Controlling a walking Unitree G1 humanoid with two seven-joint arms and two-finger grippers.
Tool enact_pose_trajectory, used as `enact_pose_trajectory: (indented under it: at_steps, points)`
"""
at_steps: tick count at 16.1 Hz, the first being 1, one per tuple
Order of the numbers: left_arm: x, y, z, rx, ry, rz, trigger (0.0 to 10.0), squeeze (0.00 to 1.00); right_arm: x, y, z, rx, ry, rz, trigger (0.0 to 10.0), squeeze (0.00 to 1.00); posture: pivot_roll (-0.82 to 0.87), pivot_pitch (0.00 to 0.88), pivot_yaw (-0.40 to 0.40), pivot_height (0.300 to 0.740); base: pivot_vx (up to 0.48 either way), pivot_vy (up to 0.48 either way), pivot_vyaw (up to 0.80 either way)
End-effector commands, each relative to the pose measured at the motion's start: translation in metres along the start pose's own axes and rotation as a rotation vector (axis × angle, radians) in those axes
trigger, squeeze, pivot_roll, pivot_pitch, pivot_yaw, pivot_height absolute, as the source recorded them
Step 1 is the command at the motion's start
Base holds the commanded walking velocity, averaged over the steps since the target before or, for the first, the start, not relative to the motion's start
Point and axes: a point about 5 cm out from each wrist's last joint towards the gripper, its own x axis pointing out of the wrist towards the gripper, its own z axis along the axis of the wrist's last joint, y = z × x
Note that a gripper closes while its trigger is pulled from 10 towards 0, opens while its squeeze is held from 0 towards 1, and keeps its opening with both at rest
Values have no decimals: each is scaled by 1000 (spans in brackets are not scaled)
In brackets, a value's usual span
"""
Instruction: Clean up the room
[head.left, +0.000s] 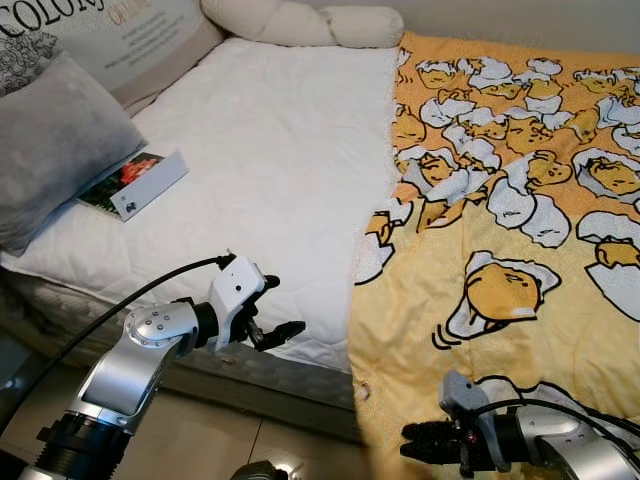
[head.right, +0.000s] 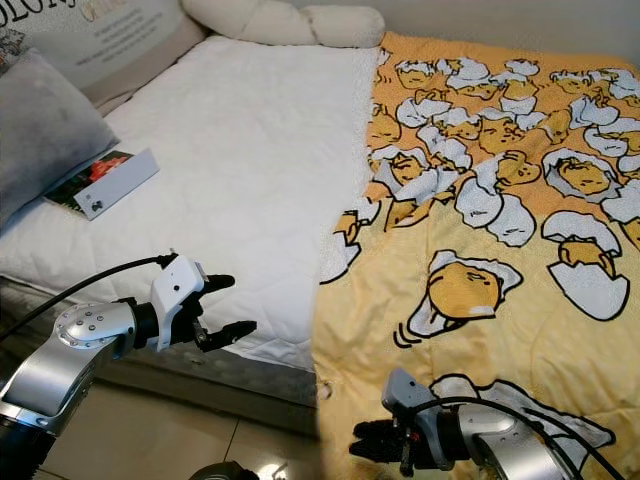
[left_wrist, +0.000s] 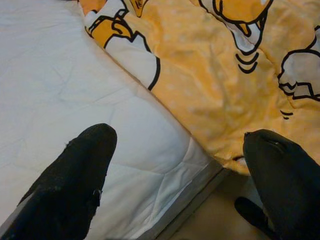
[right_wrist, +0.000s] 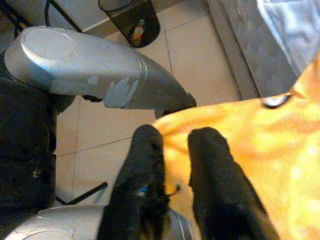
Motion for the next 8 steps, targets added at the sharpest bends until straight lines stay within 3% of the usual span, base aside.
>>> enact_pose_trajectory:
  at_steps: [1, 3, 6, 7, 8]
  points:
    - [-1, 3, 2, 22, 6, 2, 10000, 349, -4, -3, 0, -3, -14, -19, 10000, 1000, 0, 0, 48, 740, 0, 0, 0]
    - [-1, 3, 2, 26, 5, 0, 10000, 353, 6, 2, 1, 3, -35, -10, 10000, 1000, 0, 0, 50, 740, 0, 0, 0]
    - [-1, 4, 2, 28, 4, 5, 10000, 349, 16, -7, 8, -2, -95, -117, 10000, 1000, 0, 0, 50, 740, 0, 0, 0]
    - [0, 4, 1, 23, 1, 23, 10000, 353, 19, -16, 12, -3, -134, -223, 10000, 1000, 0, 0, 50, 740, 0, 0, 0]
    - [3, 10, -1, -8, -12, 120, 10000, 349, 24, -38, 21, 76, -229, -487, 10000, 1000, 2, 0, 47, 740, 0, 0, 0]
